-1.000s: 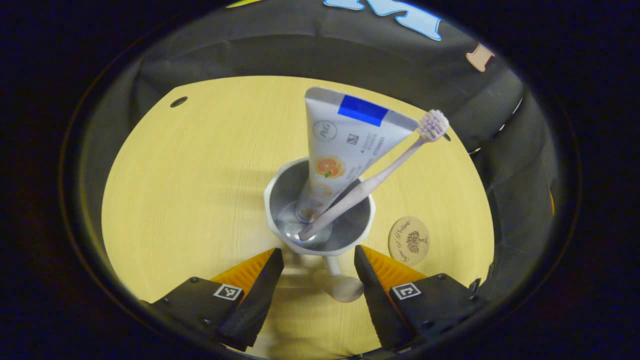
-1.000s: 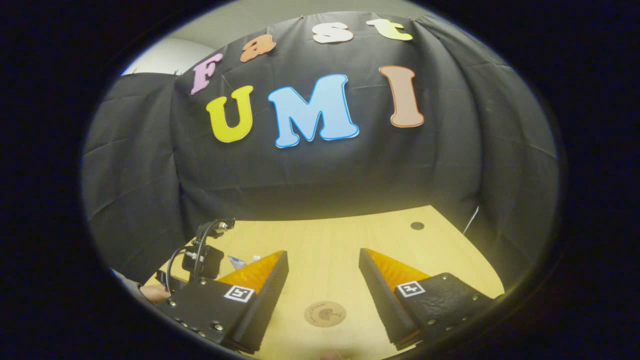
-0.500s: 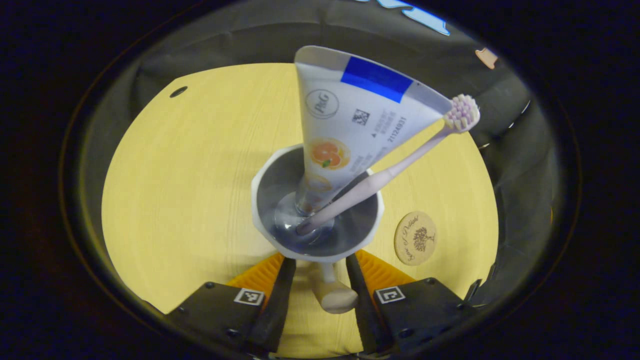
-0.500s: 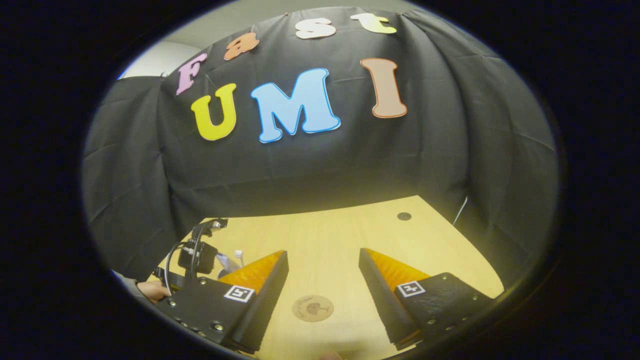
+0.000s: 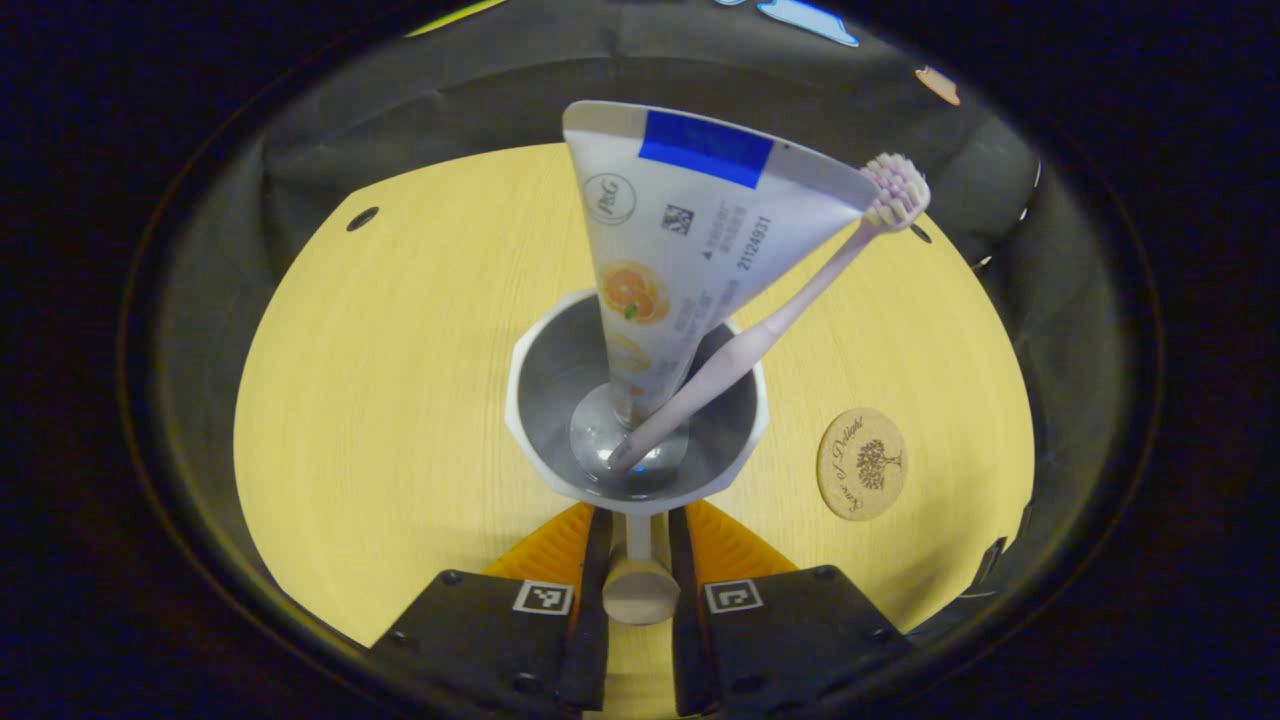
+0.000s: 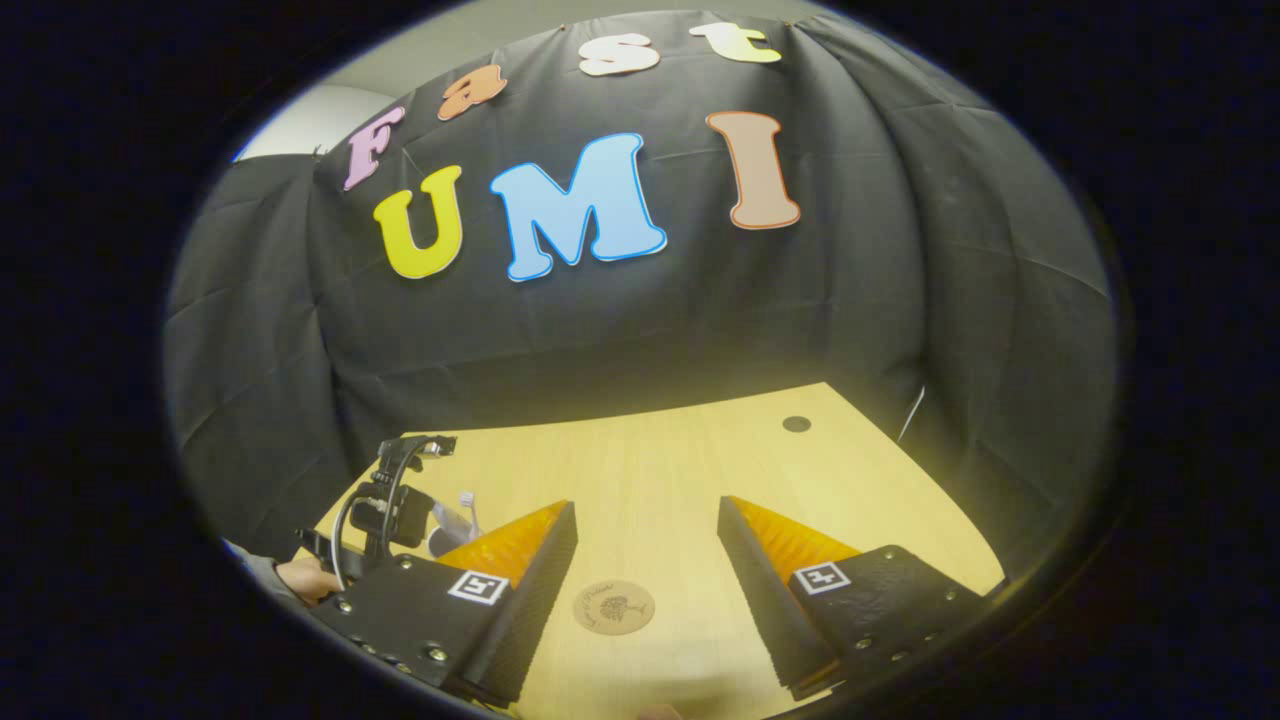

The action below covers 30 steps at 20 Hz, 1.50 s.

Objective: Put the toothbrush and toothpaste on the desktop into the cup, then pick up the cup and place it on the coaster on the desktop.

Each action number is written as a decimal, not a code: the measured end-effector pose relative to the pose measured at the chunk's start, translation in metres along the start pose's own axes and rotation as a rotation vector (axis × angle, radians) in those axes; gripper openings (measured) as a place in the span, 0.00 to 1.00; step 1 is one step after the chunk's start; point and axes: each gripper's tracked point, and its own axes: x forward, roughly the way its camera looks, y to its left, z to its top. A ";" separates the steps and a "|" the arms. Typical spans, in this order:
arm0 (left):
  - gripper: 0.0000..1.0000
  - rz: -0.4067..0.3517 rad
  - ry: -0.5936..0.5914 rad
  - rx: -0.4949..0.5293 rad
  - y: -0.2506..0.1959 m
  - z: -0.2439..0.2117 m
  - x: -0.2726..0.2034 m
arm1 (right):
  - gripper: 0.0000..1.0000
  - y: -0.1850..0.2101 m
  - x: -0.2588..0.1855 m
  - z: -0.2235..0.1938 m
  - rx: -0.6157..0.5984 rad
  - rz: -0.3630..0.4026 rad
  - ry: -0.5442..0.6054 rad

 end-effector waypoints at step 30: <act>0.31 -0.197 -0.047 0.183 -0.152 -0.015 -0.024 | 0.88 -0.039 -0.031 0.001 0.029 -0.065 -0.023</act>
